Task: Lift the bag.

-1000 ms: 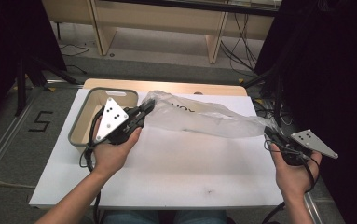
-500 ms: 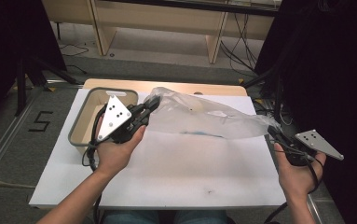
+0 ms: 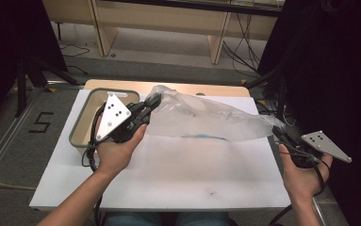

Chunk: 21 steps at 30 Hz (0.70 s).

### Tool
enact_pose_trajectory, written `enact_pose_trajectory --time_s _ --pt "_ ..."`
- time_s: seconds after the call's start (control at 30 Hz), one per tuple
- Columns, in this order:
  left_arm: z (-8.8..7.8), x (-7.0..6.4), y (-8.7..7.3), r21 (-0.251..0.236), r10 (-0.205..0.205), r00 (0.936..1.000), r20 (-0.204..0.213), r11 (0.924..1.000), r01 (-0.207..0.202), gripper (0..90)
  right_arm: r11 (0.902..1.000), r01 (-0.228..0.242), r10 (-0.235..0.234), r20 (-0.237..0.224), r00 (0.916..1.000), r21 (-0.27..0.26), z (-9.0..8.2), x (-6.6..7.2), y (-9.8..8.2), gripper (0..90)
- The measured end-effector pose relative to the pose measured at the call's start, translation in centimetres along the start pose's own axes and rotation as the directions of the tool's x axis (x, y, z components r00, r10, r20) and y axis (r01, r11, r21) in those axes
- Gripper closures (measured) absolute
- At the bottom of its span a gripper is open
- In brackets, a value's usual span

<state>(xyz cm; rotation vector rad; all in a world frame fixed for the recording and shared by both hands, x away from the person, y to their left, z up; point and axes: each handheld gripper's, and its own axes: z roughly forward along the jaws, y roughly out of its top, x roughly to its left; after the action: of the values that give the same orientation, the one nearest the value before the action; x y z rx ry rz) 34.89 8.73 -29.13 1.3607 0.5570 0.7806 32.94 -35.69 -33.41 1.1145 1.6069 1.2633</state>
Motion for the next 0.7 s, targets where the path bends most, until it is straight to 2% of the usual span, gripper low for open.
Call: enact_pose_trajectory --time_s 0.43,0.7 --pt "-0.1 -0.4 0.9 -0.031 0.003 0.9999 0.012 0.9995 -0.003 89.2 1.0000 0.000 0.000 -0.001 1.0000 0.000 0.0 0.0 0.0 90.0" --pt "-0.2 -0.5 1.5 -0.052 -0.002 0.9999 0.017 0.9986 0.003 89.2 0.9998 0.003 -0.003 0.001 1.0000 -0.020 -0.4 0.1 0.5 90.0"
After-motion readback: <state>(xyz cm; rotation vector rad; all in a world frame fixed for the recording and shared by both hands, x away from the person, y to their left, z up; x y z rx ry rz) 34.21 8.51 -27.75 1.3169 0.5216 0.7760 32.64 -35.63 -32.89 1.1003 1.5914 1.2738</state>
